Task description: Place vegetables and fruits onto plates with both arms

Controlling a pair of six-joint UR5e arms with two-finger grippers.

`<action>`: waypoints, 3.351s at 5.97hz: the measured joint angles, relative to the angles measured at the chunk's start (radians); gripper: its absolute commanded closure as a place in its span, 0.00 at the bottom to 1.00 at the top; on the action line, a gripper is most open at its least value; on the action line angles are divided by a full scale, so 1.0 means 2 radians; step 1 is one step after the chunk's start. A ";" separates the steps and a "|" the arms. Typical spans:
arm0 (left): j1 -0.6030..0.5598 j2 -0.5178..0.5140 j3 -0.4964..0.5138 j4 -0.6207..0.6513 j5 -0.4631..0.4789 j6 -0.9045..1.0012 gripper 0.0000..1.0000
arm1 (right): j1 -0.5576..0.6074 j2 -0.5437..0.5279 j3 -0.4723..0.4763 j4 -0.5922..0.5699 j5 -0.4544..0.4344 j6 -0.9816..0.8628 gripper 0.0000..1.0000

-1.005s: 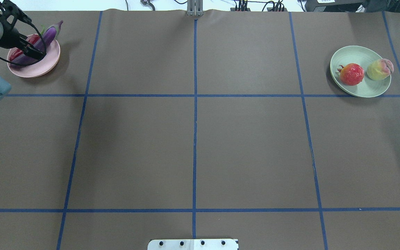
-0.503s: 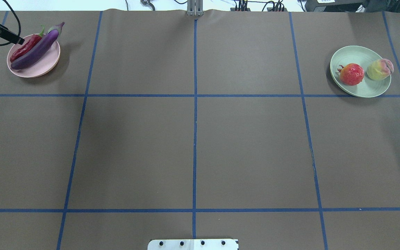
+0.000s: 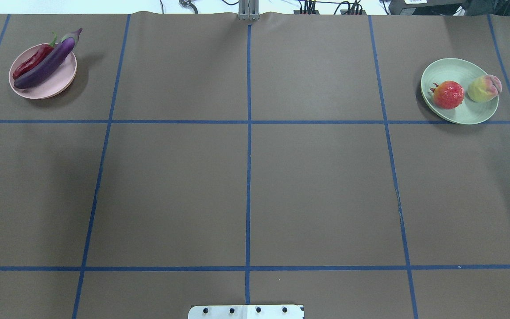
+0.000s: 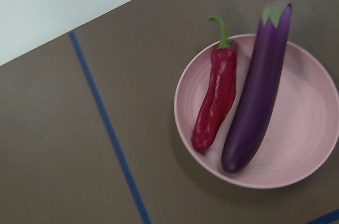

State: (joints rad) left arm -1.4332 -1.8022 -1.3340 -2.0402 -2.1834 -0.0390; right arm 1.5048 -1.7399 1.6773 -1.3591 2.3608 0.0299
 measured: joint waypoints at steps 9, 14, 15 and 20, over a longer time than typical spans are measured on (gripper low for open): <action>-0.028 0.203 -0.215 0.235 -0.070 0.065 0.00 | 0.004 -0.007 0.014 0.001 -0.005 -0.017 0.00; -0.043 0.206 -0.217 0.226 -0.065 0.061 0.00 | 0.005 -0.013 0.009 0.001 -0.005 -0.022 0.00; -0.043 0.206 -0.216 0.226 -0.065 0.060 0.00 | 0.005 -0.013 0.008 0.001 -0.005 -0.021 0.00; -0.041 0.206 -0.202 0.226 -0.065 0.060 0.00 | 0.005 -0.012 0.010 0.000 0.000 -0.021 0.00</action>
State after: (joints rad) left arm -1.5160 -1.3909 -1.7377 -1.5888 -2.3130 0.0801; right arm 1.5140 -1.7641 1.6978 -1.3591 2.3606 -0.0123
